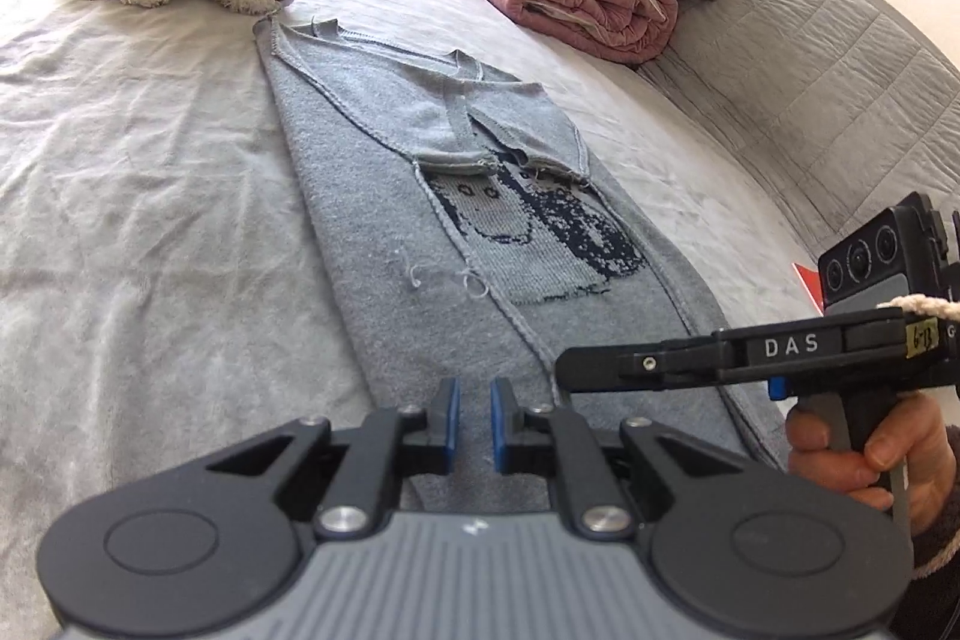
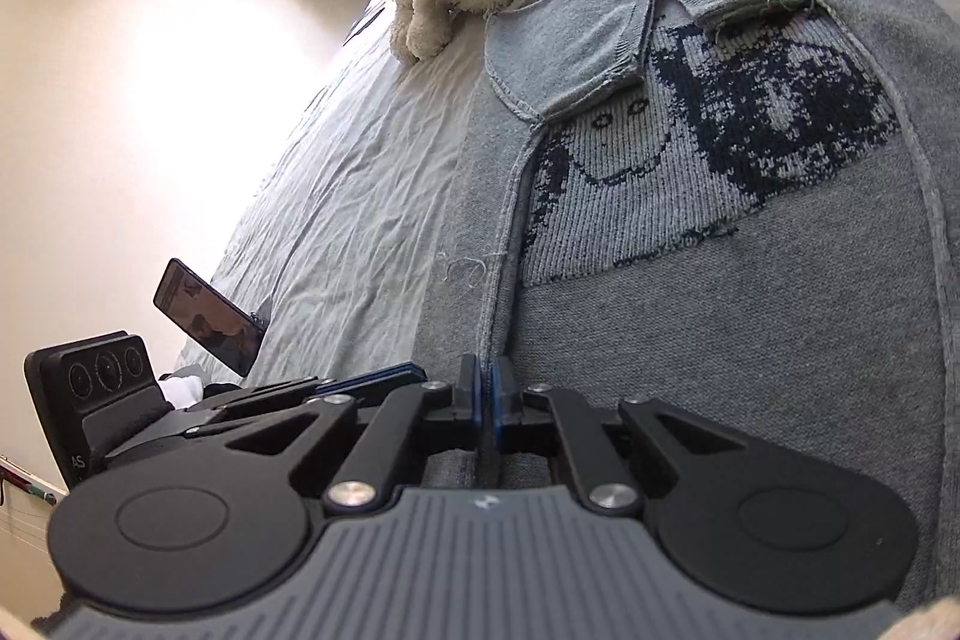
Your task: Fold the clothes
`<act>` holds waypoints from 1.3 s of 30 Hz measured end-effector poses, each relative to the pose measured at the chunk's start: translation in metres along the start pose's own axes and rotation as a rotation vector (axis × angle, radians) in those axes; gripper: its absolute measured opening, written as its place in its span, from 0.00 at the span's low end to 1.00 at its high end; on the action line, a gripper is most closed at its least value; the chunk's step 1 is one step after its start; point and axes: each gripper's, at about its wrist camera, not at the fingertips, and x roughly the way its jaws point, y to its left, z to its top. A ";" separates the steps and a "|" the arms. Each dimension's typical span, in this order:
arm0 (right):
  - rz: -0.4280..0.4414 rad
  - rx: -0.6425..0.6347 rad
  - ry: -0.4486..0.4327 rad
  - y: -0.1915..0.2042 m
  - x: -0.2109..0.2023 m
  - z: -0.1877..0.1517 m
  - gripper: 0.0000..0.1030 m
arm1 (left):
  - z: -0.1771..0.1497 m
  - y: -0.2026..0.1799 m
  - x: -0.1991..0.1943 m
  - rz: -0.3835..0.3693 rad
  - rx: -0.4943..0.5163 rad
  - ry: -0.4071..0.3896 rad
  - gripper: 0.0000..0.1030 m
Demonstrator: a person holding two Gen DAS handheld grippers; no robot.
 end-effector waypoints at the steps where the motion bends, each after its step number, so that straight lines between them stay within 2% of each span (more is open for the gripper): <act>1: -0.008 0.010 0.015 -0.002 0.004 0.000 0.14 | -0.001 -0.002 0.003 0.010 0.015 0.011 0.09; 6: 0.031 0.070 0.088 -0.010 0.008 -0.005 0.17 | -0.001 -0.004 -0.001 -0.006 0.024 -0.012 0.09; 10: 0.093 0.107 0.140 -0.011 0.001 -0.013 0.36 | -0.004 -0.008 -0.004 -0.023 0.036 -0.042 0.07; 11: 0.107 0.114 0.154 -0.011 0.000 -0.016 0.37 | -0.005 -0.010 -0.004 -0.029 0.042 -0.048 0.06; 16: 0.114 0.063 0.211 -0.003 0.000 -0.033 0.34 | -0.010 -0.018 -0.002 -0.030 0.069 -0.035 0.06; 19: 0.111 0.030 0.241 0.001 -0.004 -0.041 0.08 | -0.012 -0.022 0.000 -0.022 0.084 -0.025 0.06; 22: 0.117 0.001 0.236 0.003 -0.013 -0.043 0.09 | -0.013 -0.027 0.000 -0.012 0.106 -0.019 0.06; 23: 0.110 -0.007 0.239 0.003 -0.016 -0.043 0.14 | -0.013 -0.028 0.002 -0.005 0.116 -0.011 0.06; 25: 0.082 -0.011 0.254 0.000 -0.020 -0.042 0.15 | -0.015 -0.032 0.005 0.009 0.136 0.005 0.06; 27: 0.066 -0.025 0.212 -0.003 -0.034 -0.034 0.16 | -0.014 -0.034 0.003 0.008 0.143 0.002 0.06; 29: 0.032 -0.057 0.119 -0.005 -0.058 -0.022 0.19 | -0.013 -0.036 -0.002 -0.006 0.137 -0.014 0.06; 30: 0.006 -0.075 0.070 -0.007 -0.071 -0.016 0.23 | -0.012 -0.036 -0.002 -0.009 0.139 -0.012 0.06; 31: -0.027 -0.090 0.030 -0.011 -0.081 -0.012 0.34 | -0.012 -0.037 -0.001 -0.010 0.144 -0.002 0.06; 33: -0.100 -0.110 -0.030 -0.023 -0.099 -0.005 0.37 | -0.017 -0.042 0.006 0.005 0.188 0.026 0.06; 36: -0.199 -0.111 -0.062 -0.047 -0.110 -0.004 0.37 | -0.026 -0.044 0.007 0.004 0.237 0.027 0.06; 39: -0.215 -0.063 -0.036 -0.075 -0.114 -0.011 0.37 | -0.031 -0.039 0.001 -0.031 0.218 0.026 0.06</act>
